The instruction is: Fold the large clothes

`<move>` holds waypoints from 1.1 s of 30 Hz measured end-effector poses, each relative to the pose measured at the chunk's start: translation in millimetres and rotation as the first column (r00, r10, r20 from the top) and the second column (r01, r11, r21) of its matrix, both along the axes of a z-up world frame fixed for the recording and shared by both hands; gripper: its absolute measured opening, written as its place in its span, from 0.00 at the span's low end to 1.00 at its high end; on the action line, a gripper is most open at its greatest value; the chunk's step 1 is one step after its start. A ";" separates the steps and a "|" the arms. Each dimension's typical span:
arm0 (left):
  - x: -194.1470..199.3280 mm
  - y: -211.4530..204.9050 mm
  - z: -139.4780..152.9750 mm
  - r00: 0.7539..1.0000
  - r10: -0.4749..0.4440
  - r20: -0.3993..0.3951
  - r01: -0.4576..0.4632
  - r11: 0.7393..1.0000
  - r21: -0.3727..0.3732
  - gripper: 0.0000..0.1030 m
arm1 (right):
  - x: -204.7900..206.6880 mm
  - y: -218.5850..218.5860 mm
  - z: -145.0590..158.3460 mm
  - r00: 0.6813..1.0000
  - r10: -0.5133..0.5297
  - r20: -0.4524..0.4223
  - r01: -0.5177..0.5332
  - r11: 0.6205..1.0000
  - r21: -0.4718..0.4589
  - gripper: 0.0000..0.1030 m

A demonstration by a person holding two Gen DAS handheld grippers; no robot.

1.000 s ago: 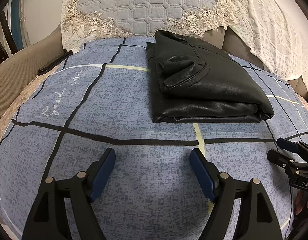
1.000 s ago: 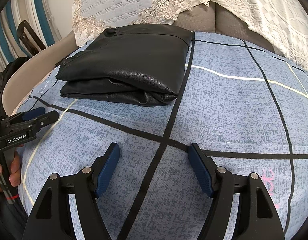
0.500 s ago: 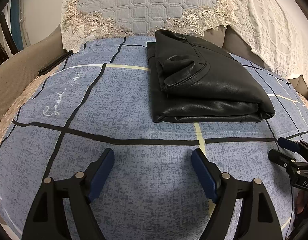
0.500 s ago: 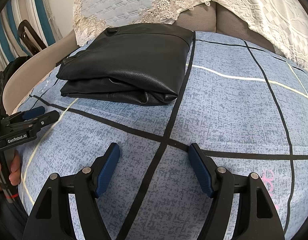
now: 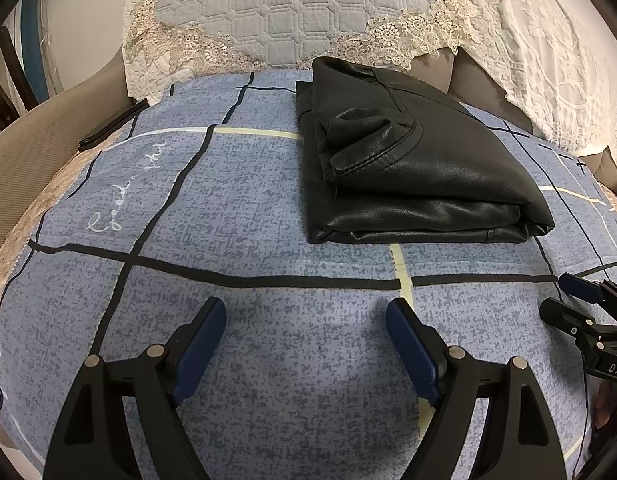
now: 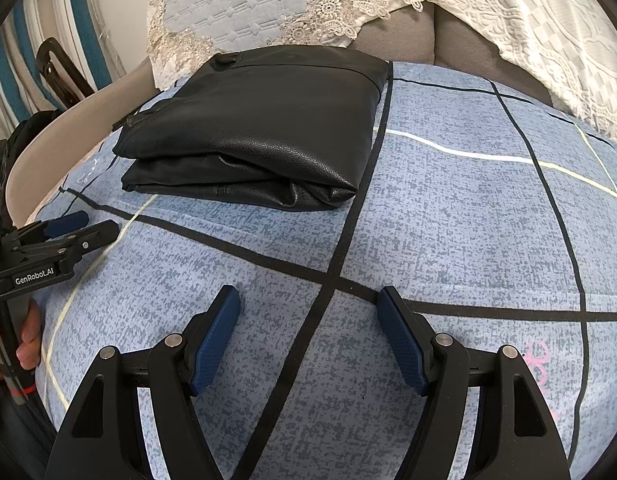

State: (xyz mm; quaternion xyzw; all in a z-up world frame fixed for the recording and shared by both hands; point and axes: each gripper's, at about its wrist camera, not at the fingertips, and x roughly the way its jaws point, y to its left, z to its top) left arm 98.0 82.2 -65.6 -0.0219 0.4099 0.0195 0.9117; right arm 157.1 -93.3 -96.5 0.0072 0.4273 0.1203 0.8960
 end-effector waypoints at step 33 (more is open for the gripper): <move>0.8 -1.2 0.5 1.000 0.020 -0.021 -0.020 1.000 0.005 0.83 | 0.1 -0.5 0.5 1.000 0.003 -0.003 -0.003 1.000 0.001 0.70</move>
